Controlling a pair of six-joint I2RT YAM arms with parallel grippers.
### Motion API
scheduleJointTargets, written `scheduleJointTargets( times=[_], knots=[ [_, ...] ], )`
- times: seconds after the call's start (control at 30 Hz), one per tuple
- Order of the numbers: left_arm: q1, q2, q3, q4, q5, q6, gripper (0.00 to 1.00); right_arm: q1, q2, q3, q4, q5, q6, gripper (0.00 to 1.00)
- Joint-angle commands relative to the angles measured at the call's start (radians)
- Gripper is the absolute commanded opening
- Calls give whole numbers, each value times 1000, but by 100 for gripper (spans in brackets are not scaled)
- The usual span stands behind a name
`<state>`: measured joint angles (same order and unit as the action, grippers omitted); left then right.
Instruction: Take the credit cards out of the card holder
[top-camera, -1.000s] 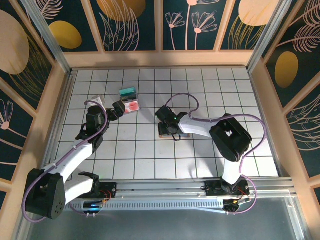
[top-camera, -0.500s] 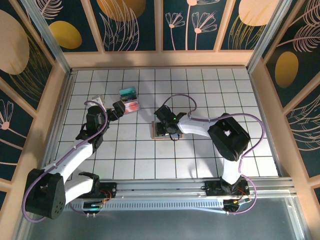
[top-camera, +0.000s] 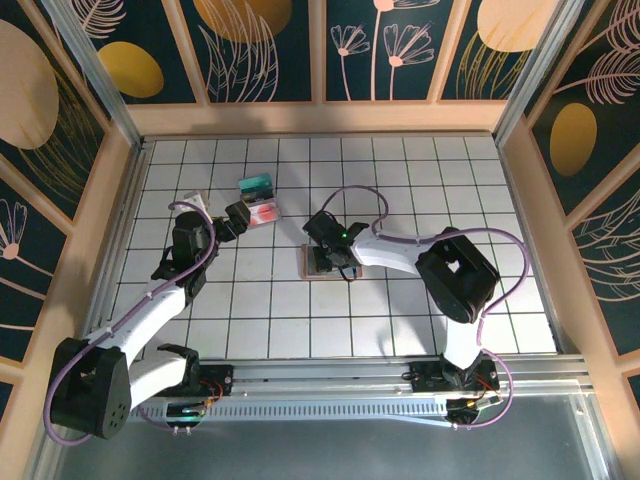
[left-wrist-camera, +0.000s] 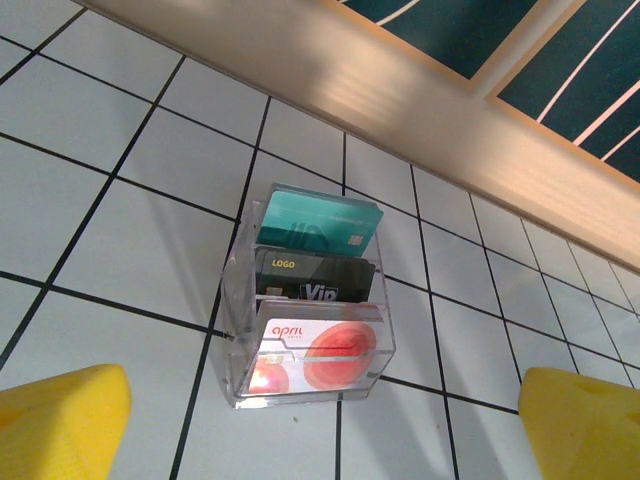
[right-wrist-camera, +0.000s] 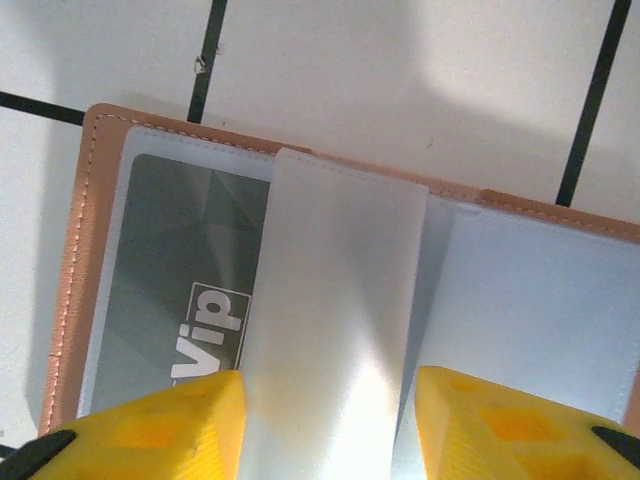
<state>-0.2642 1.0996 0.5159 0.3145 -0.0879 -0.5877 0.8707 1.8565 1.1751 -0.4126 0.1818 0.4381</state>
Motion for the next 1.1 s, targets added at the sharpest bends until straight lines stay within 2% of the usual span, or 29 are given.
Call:
scheduleJointTargets(
  times=[0.0, 0.27, 0.47, 0.93, 1.07],
  knots=[
    [-6, -21, 23, 26, -8, 15, 99, 25, -5, 41, -62, 60, -5, 51],
    [-5, -20, 19, 23, -11, 16, 99, 52, 7, 80, -86, 83, 52, 54],
    [-5, -18, 19, 19, -7, 21, 99, 62, 41, 96, -55, 52, 67, 57],
    [-6, -7, 14, 15, -4, 23, 99, 95, 97, 121, -44, 23, 65, 57],
    [-5, -6, 13, 17, -2, 23, 99, 93, 98, 99, -38, 25, 67, 54]
  ],
)
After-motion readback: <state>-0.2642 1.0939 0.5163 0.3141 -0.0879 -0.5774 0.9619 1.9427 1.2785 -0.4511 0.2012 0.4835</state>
